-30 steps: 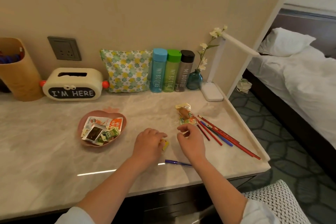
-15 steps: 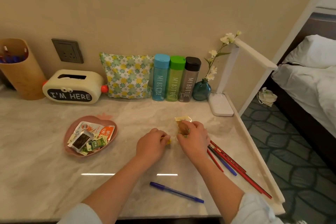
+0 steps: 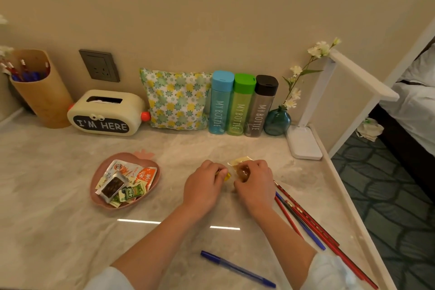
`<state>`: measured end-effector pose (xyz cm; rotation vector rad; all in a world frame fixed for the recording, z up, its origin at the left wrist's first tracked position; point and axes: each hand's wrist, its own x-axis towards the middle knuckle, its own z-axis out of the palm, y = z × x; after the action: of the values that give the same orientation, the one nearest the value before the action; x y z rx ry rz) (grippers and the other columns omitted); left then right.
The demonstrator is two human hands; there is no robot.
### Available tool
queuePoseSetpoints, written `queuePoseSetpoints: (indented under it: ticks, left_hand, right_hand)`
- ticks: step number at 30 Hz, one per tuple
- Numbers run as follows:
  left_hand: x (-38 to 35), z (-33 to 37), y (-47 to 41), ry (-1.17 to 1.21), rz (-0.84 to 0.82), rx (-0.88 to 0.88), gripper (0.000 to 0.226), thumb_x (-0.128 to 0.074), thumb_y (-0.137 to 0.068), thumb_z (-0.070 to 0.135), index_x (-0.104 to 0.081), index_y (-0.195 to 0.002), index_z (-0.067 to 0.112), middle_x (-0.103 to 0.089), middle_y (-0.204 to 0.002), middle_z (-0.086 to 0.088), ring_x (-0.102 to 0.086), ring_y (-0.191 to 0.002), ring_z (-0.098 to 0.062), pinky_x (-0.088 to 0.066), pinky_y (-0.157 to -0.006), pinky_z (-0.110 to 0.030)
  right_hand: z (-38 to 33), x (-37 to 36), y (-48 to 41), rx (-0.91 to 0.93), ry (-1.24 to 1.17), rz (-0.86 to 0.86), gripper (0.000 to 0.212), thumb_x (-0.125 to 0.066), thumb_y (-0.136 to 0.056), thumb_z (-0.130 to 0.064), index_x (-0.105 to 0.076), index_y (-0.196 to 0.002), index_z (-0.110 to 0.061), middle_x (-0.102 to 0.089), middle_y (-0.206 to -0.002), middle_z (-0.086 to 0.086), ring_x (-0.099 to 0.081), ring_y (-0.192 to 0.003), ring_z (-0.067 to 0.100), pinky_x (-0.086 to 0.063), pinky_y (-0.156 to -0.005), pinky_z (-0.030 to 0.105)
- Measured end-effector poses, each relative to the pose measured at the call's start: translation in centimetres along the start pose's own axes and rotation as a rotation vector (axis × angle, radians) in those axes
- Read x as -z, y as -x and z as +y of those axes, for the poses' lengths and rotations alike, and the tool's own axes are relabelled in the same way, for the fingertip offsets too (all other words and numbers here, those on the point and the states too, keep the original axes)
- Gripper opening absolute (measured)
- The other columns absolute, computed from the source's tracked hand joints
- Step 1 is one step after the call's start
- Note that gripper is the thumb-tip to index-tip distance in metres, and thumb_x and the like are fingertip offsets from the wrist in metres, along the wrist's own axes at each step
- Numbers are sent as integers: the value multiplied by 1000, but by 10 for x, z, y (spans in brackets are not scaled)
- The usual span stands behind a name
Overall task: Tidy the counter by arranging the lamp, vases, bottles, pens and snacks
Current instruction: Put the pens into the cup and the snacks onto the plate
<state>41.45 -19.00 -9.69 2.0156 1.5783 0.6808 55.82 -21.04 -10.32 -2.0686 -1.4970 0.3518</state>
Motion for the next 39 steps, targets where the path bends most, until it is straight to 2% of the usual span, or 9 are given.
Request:
queuePoseSetpoints:
  ticks: [6,15,21,24,27,30,33,36,39]
  left_hand:
    - [40,-32,6,38,239,-16,30,-42,-98,39,-57,-121,28,-56,-113,8,-56,-101,-10,-48,-84,-33]
    - [131,-118,21,-46,481,220,13,-53,-94,34,-55,-104,26,-57,-100,12,-56,-94,-10,-48,-86,-34]
    - [149,-155,24,-97,439,338,12,-56,-91,43,-50,-87,33,-55,-87,16,-58,-81,-11,-41,-88,-33]
    - [150,-165,21,-137,400,327,14,-59,-88,45,-52,-84,33,-56,-83,17,-57,-80,-9,-34,-85,-30]
    - [150,-169,15,-218,370,314,12,-58,-88,46,-55,-85,35,-59,-88,16,-53,-91,-10,-33,-86,-31]
    - [150,-171,10,-304,307,332,12,-57,-88,46,-58,-93,35,-55,-108,11,-46,-109,-15,-30,-94,-32]
    - [150,-169,9,-277,296,357,20,-52,-91,45,-61,-99,30,-47,-122,4,-38,-121,-18,-27,-102,-35]
    - [148,-155,12,-152,370,288,17,-51,-92,40,-62,-100,29,-45,-124,5,-36,-124,-17,-25,-106,-36]
    - [140,-131,19,-4,383,140,12,-53,-92,35,-61,-101,32,-45,-121,9,-37,-121,-12,-25,-104,-32]
  right_hand:
    - [-61,-8,3,124,-299,25,32,-73,-70,-15,-61,-95,-32,-53,-104,-13,-53,-91,0,-40,-75,8]
    - [-165,-75,22,262,-358,-203,34,-76,-67,-21,-61,-97,-28,-54,-101,-13,-56,-91,2,-43,-73,12]
    - [-191,-109,28,337,-169,-274,41,-70,-72,-20,-60,-111,-28,-58,-112,-11,-56,-101,6,-46,-80,16]
    - [-198,-116,27,362,-140,-273,31,-67,-74,-19,-65,-103,-28,-64,-109,-10,-58,-104,8,-49,-85,23]
    - [-201,-119,25,411,-51,-234,24,-66,-75,-20,-72,-97,-29,-70,-99,-11,-58,-99,10,-48,-86,25]
    - [-196,-121,26,352,-120,-242,21,-67,-78,-22,-75,-94,-34,-71,-98,-16,-54,-101,5,-46,-88,23]
    - [-188,-123,30,310,-231,-240,24,-69,-79,-29,-74,-101,-38,-67,-107,-19,-49,-106,-5,-40,-93,12]
    - [-177,-115,34,245,-330,-128,24,-68,-83,-34,-72,-106,-41,-66,-110,-18,-49,-104,-9,-32,-90,2]
    - [-160,-95,40,201,-370,-37,20,-67,-87,-29,-71,-104,-37,-67,-106,-21,-53,-108,-5,-33,-90,4]
